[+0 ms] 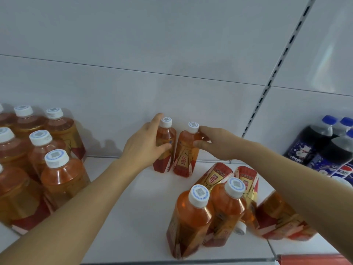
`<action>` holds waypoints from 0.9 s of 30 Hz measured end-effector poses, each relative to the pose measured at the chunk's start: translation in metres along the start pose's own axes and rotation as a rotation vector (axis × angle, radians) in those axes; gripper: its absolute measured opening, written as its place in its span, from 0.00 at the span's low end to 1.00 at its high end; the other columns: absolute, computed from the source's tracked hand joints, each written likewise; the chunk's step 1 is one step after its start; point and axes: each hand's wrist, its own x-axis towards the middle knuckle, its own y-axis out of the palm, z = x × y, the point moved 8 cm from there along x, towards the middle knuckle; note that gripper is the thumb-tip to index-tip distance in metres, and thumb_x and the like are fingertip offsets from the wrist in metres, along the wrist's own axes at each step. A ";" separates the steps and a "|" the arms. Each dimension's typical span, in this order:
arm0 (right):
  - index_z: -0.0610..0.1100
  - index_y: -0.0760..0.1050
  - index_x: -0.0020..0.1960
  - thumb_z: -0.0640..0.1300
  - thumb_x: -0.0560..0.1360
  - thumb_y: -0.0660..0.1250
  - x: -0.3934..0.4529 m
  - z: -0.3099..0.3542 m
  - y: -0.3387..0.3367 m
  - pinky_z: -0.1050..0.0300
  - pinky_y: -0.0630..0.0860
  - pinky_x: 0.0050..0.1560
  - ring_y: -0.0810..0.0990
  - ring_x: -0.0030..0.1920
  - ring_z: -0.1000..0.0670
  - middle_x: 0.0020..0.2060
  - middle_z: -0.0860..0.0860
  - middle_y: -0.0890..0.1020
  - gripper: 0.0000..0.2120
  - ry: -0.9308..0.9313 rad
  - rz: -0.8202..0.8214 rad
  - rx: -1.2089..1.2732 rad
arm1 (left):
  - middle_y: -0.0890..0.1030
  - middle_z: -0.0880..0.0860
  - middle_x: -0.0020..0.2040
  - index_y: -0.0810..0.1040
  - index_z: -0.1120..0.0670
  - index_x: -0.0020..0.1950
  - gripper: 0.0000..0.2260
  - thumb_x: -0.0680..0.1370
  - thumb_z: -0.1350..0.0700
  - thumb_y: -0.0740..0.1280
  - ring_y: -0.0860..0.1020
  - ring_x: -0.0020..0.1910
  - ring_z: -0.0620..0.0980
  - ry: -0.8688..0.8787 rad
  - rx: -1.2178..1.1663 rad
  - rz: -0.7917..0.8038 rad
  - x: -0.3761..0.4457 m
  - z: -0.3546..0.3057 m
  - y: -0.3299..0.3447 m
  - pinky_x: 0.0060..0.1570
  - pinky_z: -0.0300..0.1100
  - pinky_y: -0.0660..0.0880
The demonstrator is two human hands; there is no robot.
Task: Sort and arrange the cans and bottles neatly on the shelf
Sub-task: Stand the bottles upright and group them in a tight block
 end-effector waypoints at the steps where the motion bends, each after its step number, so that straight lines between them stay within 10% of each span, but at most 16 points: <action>1: 0.51 0.71 0.69 0.60 0.85 0.62 -0.003 0.002 -0.001 0.45 0.75 0.66 0.80 0.63 0.44 0.63 0.48 0.82 0.17 0.001 0.017 -0.027 | 0.73 0.53 0.73 0.52 0.41 0.83 0.44 0.76 0.41 0.75 0.77 0.67 0.58 -0.009 0.010 -0.005 -0.002 -0.003 -0.003 0.58 0.54 0.77; 6: 0.56 0.60 0.84 0.71 0.81 0.54 -0.042 0.013 -0.029 0.48 0.71 0.73 0.74 0.73 0.48 0.77 0.53 0.74 0.36 -0.034 -0.088 -0.130 | 0.77 0.50 0.68 0.62 0.45 0.80 0.34 0.79 0.33 0.65 0.76 0.66 0.52 0.096 -0.053 -0.169 -0.030 -0.048 -0.046 0.62 0.53 0.77; 9: 0.60 0.63 0.83 0.80 0.73 0.48 -0.076 0.023 -0.048 0.49 0.73 0.73 0.76 0.70 0.53 0.74 0.58 0.77 0.44 -0.038 -0.153 -0.070 | 0.82 0.39 0.57 0.73 0.40 0.69 0.27 0.77 0.26 0.58 0.80 0.57 0.40 0.161 -0.244 0.058 -0.056 -0.080 -0.053 0.58 0.50 0.79; 15: 0.77 0.63 0.74 0.85 0.64 0.65 -0.140 0.038 -0.038 0.57 0.72 0.67 0.75 0.66 0.67 0.66 0.74 0.77 0.40 -0.088 0.115 0.016 | 0.69 0.23 0.65 0.54 0.22 0.75 0.45 0.63 0.18 0.69 0.74 0.60 0.29 0.218 -0.101 0.559 -0.126 -0.106 -0.034 0.62 0.39 0.73; 20: 0.71 0.66 0.72 0.73 0.68 0.75 -0.164 0.053 -0.010 0.51 0.76 0.62 0.75 0.61 0.58 0.63 0.65 0.79 0.36 -0.098 0.152 -0.219 | 0.78 0.32 0.49 0.63 0.29 0.62 0.26 0.70 0.29 0.72 0.78 0.48 0.38 0.247 -0.077 0.491 -0.147 -0.113 -0.030 0.47 0.38 0.74; 27: 0.67 0.68 0.68 0.71 0.71 0.73 -0.163 0.097 0.008 0.63 0.71 0.45 0.75 0.46 0.66 0.47 0.68 0.77 0.30 -0.182 0.056 -0.229 | 0.81 0.37 0.47 0.63 0.28 0.62 0.28 0.68 0.27 0.70 0.80 0.46 0.42 0.144 -0.001 0.424 -0.154 -0.067 -0.063 0.44 0.42 0.79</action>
